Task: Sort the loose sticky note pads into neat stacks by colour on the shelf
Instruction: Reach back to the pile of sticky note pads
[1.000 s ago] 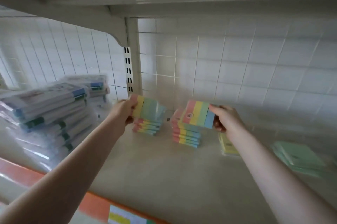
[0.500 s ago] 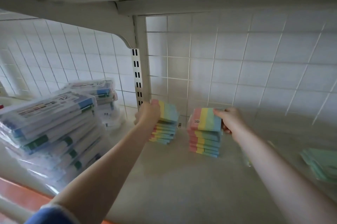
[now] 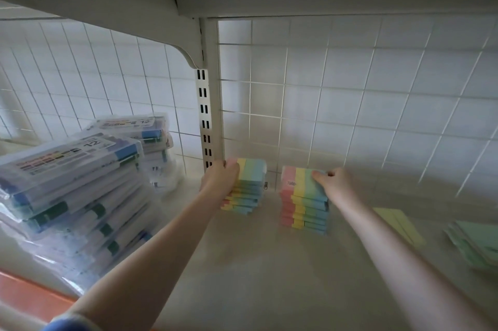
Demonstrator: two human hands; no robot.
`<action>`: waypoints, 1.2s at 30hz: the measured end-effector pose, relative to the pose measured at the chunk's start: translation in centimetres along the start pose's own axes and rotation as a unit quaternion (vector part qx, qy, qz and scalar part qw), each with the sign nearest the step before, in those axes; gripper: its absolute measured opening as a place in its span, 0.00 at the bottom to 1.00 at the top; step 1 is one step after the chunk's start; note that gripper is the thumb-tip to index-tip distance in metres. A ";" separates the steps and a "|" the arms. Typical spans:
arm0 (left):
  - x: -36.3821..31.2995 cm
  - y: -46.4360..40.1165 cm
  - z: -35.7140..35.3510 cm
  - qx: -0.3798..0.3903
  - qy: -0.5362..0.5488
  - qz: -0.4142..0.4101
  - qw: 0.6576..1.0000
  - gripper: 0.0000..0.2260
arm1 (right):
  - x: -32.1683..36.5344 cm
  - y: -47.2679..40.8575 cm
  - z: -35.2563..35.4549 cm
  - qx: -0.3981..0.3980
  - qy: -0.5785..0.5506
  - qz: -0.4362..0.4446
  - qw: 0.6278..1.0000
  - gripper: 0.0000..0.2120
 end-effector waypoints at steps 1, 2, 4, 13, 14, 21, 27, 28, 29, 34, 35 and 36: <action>0.0 0.0 0.0 0.000 0.001 0.002 1.000 0.19 | -0.1 0.1 0.0 -0.002 0.002 0.002 1.000 0.20; 0.1 0.0 0.0 -0.001 0.004 0.003 1.000 0.19 | -0.1 0.4 0.0 -0.004 0.009 0.006 1.000 0.18; 0.1 0.2 -0.1 -0.011 -0.001 -0.002 1.000 0.19 | 0.1 1.0 0.3 -0.018 0.016 0.020 1.000 0.16; -1.0 3.8 2.2 -0.108 -0.147 -0.206 0.962 0.22 | -1.9 3.2 6.2 -0.165 0.194 0.118 0.960 0.13; -1.1 4.6 2.2 -0.109 -0.150 -0.214 0.959 0.21 | -2.5 3.6 7.2 -0.177 0.229 0.116 0.950 0.13; -2.3 11.7 0.5 -0.095 -0.206 -0.250 0.941 0.21 | -8.9 7.0 12.7 -0.224 0.338 0.123 0.906 0.11; -5.1 18.9 -5.5 -0.081 -0.235 -0.272 0.929 0.21 | -14.4 9.6 18.9 -0.206 0.387 0.148 0.887 0.11; -5.6 20.2 -6.8 -0.077 -0.236 -0.264 0.932 0.21 | -15.5 10.0 20.5 -0.209 0.396 0.162 0.879 0.11; -6.1 21.6 -8.2 -0.076 -0.236 -0.256 0.934 0.22 | -16.7 10.4 22.2 -0.212 0.402 0.170 0.874 0.12; -9.4 29.4 -16.8 -0.087 -0.222 -0.247 0.939 0.24 | -23.7 12.5 31.9 -0.243 0.398 0.176 0.867 0.13; -10.0 30.8 -18.8 -0.080 -0.215 -0.237 0.944 0.23 | -25.1 12.9 33.5 -0.244 0.396 0.177 0.867 0.14; -10.7 32.2 -20.7 -0.077 -0.212 -0.239 0.945 0.22 | -26.5 13.3 35.1 -0.243 0.394 0.175 0.869 0.14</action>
Point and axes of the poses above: each hand's wrist, its own y-axis away from the middle knuckle, its own z-axis out of the back of the hand, x = y × z, the point moved 3 cm from there along -y, towards the middle knuckle, and after that the axes turned 3 degrees about y, right-handed, at the moved point
